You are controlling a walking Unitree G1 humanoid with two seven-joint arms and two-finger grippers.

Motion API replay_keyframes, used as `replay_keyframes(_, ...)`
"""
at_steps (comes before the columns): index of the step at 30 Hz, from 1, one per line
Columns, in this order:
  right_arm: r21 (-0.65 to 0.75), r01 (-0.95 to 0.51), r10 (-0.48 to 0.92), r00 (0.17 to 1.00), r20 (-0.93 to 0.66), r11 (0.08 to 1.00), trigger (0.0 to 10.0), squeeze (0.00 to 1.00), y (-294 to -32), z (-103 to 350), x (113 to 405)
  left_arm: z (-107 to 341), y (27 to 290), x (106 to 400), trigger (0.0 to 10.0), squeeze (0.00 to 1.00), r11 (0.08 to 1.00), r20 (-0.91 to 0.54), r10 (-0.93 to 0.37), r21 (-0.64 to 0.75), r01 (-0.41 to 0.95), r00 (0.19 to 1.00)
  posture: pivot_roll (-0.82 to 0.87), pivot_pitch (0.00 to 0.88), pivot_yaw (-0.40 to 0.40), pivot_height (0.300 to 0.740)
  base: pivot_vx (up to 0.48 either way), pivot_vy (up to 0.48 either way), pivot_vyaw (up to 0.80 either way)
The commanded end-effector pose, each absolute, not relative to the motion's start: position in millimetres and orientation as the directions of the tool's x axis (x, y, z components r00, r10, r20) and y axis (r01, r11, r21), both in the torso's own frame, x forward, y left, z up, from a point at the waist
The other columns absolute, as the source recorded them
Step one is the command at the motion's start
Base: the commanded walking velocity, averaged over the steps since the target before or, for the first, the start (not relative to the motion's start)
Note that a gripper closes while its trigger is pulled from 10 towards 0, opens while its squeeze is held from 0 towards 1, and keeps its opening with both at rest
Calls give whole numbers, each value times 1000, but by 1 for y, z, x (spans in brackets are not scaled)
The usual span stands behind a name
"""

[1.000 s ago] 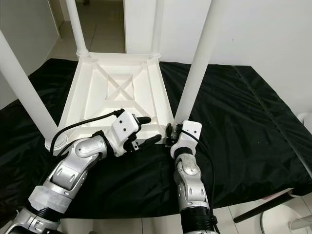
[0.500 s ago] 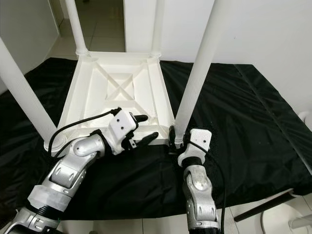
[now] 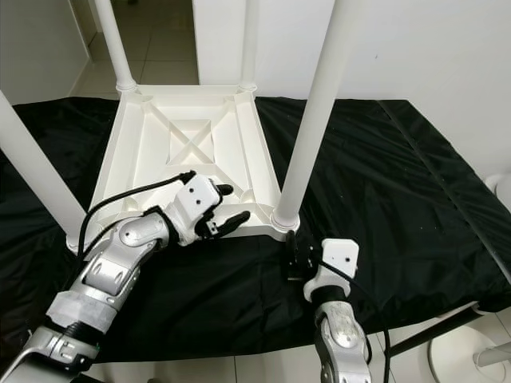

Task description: Building children table

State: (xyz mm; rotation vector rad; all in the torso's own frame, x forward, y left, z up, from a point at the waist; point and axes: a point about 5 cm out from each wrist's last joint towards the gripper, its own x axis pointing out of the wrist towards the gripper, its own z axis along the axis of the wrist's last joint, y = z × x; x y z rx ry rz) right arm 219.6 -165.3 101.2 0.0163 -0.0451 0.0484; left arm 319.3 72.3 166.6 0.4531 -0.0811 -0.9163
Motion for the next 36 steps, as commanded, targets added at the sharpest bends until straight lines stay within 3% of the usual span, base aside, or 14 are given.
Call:
replay_keyframes(1, 28, -95, 93, 994, 62, 995, 10000, 0, -164, 105, 215, 165, 77, 326, 10000, 0, 608, -88, -701, 447, 657, 708, -96, 53, -6, 740, 0, 0, 0)
replay_keyframes(13, -18, -127, 127, 989, 71, 992, 10000, 0, -174, 110, 208, 140, 86, 323, 10000, 0, 465, -234, -758, 461, 756, 609, -113, 52, 6, 740, 0, 0, 0)
replay_keyframes(27, -56, -132, 136, 988, 79, 990, 10000, 0, -183, 114, 213, 121, 98, 323, 10000, 0, 381, -332, -762, 465, 799, 557, -112, 47, 9, 740, 0, 0, 0)
replay_keyframes(28, -59, -132, 137, 988, 78, 989, 10000, 0, -183, 114, 213, 119, 100, 322, 8471, 0, 361, -347, -764, 469, 806, 544, -113, 47, 10, 740, 0, 0, 0)
replay_keyframes(33, -65, -128, 133, 988, 76, 990, 10000, 0, -185, 114, 213, 116, 103, 318, 8667, 0, 321, -376, -786, 430, 844, 491, -113, 48, 12, 740, 0, 0, 0)
replay_keyframes(34, -67, -128, 133, 988, 76, 990, 10000, 0, -186, 114, 213, 116, 105, 318, 8157, 0, 318, -381, -787, 422, 849, 485, -114, 49, 14, 740, 0, 0, 0)
replay_keyframes(36, -68, -128, 133, 988, 75, 989, 10000, 0, -186, 114, 213, 115, 106, 318, 8157, 0, 317, -386, -786, 419, 850, 483, -114, 49, 14, 740, 0, 0, 0)
